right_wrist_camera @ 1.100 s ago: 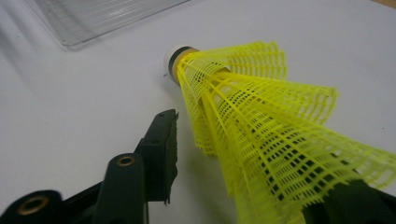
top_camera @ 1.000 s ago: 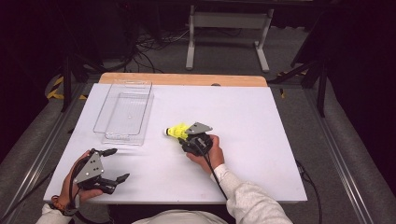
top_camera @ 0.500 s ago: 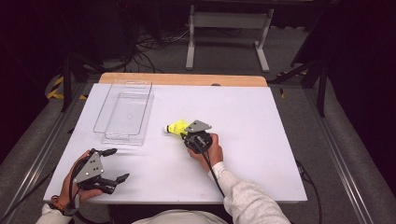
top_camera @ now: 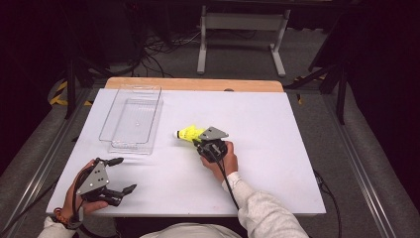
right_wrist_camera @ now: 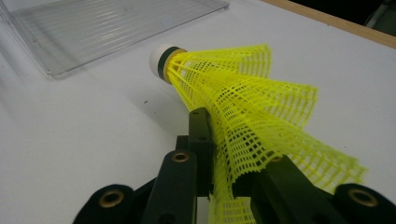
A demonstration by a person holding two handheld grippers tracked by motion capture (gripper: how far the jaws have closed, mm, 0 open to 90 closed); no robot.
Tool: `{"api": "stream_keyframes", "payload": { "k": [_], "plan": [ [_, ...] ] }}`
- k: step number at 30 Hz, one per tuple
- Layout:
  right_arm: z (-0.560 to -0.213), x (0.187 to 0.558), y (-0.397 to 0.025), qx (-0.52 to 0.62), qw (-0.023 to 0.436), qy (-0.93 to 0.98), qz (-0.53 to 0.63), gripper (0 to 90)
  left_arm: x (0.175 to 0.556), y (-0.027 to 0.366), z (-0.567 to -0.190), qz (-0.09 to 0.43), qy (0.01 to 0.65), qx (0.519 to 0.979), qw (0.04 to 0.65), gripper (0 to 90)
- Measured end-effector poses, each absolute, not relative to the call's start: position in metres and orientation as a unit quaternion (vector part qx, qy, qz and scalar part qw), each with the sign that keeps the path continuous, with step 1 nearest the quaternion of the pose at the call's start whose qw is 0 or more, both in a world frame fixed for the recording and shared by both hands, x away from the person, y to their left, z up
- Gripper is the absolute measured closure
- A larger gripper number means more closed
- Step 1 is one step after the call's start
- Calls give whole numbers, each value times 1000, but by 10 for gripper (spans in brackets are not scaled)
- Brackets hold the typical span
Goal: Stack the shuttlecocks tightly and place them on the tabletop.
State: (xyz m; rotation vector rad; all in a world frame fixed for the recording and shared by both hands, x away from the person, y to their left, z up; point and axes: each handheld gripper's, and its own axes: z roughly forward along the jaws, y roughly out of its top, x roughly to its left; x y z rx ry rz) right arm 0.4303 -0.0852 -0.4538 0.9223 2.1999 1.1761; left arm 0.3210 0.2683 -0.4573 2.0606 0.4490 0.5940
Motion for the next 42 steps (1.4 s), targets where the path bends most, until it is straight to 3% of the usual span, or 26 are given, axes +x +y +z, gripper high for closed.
{"api": "stream_keyframes", "payload": {
  "k": [42],
  "plan": [
    [-449,425,-91,319,235,807,439,869,321,274,-457,238,185,829,471,76]
  ]
}}
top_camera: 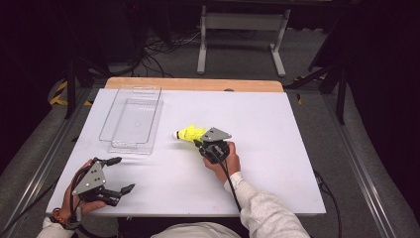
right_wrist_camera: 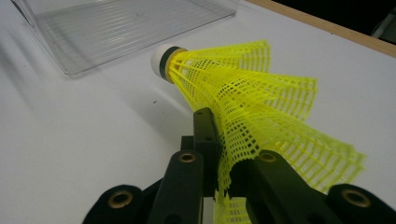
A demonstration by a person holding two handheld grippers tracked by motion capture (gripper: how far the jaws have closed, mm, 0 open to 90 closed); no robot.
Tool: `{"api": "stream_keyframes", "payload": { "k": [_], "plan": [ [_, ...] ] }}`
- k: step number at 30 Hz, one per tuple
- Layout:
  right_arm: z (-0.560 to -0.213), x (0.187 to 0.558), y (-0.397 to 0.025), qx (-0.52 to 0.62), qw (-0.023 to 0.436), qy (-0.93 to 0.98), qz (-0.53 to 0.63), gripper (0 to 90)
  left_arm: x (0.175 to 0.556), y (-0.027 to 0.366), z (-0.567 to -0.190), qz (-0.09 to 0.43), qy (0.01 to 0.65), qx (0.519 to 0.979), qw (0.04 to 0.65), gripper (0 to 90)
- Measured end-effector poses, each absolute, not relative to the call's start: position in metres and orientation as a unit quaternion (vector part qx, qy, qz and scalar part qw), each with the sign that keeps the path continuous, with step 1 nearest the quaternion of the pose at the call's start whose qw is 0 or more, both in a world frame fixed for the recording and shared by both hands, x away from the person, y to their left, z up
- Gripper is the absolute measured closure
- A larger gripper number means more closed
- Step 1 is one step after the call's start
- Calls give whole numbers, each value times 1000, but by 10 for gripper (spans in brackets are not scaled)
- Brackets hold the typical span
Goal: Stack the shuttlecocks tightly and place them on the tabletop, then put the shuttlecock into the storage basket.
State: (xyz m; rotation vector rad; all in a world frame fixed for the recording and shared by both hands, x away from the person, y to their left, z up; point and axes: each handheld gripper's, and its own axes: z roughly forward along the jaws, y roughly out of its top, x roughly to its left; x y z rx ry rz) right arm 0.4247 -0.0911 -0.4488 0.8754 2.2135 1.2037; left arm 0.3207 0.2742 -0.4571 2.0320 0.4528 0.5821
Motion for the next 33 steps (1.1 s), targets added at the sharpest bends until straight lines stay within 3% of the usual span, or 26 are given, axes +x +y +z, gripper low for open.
{"api": "stream_keyframes", "payload": {
  "k": [33],
  "plan": [
    [-432,425,-99,325,230,783,478,871,319,274,-458,240,190,829,469,76]
  ]
}}
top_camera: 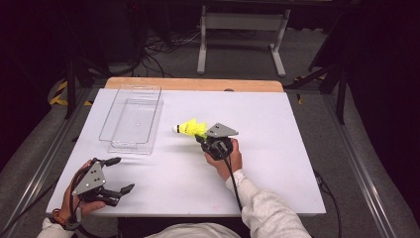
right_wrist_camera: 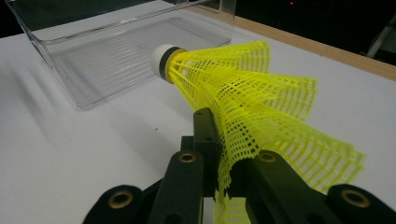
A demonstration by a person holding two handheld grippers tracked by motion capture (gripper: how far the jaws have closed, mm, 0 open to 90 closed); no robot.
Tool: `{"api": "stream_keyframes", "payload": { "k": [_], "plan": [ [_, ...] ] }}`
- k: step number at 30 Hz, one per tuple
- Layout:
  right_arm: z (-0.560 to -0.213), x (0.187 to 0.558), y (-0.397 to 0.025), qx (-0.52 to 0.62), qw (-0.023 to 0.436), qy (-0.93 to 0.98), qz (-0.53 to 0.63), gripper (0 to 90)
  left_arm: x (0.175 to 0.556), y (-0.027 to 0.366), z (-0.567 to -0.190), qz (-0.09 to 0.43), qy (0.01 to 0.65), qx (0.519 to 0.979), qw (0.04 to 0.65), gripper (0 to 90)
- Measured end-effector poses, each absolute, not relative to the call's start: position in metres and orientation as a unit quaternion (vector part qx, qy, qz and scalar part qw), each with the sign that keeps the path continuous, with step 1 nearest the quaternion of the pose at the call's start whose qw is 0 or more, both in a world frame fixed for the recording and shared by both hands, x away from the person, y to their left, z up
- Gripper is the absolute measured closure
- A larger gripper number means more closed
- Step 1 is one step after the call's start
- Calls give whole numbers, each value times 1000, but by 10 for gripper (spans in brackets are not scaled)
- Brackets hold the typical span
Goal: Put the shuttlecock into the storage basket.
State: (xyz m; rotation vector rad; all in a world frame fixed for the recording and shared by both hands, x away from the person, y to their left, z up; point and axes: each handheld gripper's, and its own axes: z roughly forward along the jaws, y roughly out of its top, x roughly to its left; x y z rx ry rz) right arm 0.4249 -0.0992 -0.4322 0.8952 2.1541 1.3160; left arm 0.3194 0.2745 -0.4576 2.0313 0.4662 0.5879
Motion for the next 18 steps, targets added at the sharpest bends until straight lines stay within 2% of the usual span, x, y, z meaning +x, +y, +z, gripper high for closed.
{"api": "stream_keyframes", "payload": {
  "k": [18],
  "plan": [
    [-416,430,-92,320,235,771,498,872,323,271,-458,237,185,830,469,75]
  ]
}}
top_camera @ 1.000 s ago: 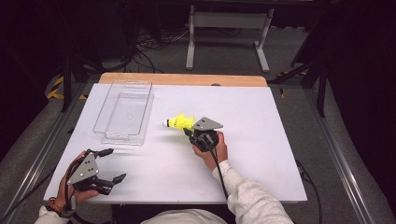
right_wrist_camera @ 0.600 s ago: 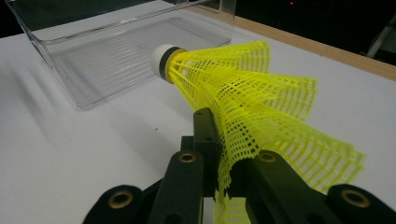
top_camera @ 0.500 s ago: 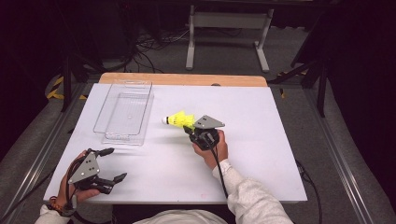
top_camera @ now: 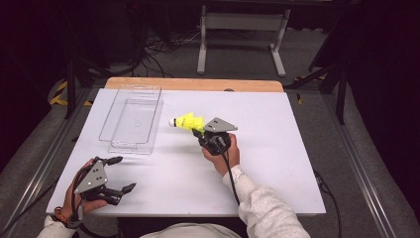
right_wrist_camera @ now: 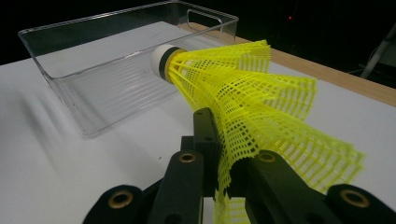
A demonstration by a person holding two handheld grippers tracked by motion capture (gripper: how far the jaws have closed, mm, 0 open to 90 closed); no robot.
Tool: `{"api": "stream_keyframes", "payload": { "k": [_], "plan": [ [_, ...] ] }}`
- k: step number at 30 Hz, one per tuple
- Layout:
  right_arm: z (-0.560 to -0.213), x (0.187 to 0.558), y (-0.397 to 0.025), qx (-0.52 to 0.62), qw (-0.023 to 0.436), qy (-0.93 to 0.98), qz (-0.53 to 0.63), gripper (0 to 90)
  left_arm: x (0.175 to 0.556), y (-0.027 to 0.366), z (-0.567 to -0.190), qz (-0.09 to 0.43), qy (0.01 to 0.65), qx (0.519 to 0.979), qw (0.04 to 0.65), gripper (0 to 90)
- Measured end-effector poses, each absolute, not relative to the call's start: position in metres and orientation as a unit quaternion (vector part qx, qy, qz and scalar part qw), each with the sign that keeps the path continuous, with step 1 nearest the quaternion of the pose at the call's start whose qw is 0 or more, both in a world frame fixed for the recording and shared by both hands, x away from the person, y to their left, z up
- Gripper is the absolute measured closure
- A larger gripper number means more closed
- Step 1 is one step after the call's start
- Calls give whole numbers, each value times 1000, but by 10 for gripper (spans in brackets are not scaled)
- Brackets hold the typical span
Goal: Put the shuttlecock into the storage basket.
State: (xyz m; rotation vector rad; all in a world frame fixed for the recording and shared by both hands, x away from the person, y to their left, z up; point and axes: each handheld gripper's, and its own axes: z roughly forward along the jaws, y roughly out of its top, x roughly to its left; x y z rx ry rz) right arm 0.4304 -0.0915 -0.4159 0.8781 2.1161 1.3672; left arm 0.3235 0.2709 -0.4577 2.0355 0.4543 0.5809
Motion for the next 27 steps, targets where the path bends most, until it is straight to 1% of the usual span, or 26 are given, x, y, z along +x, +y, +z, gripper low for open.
{"api": "stream_keyframes", "payload": {
  "k": [15,27],
  "plan": [
    [-403,432,-79,305,242,771,504,872,323,271,-457,238,185,830,468,74],
    [-399,433,-69,297,238,773,508,873,323,271,-458,237,185,831,467,74]
  ]
}}
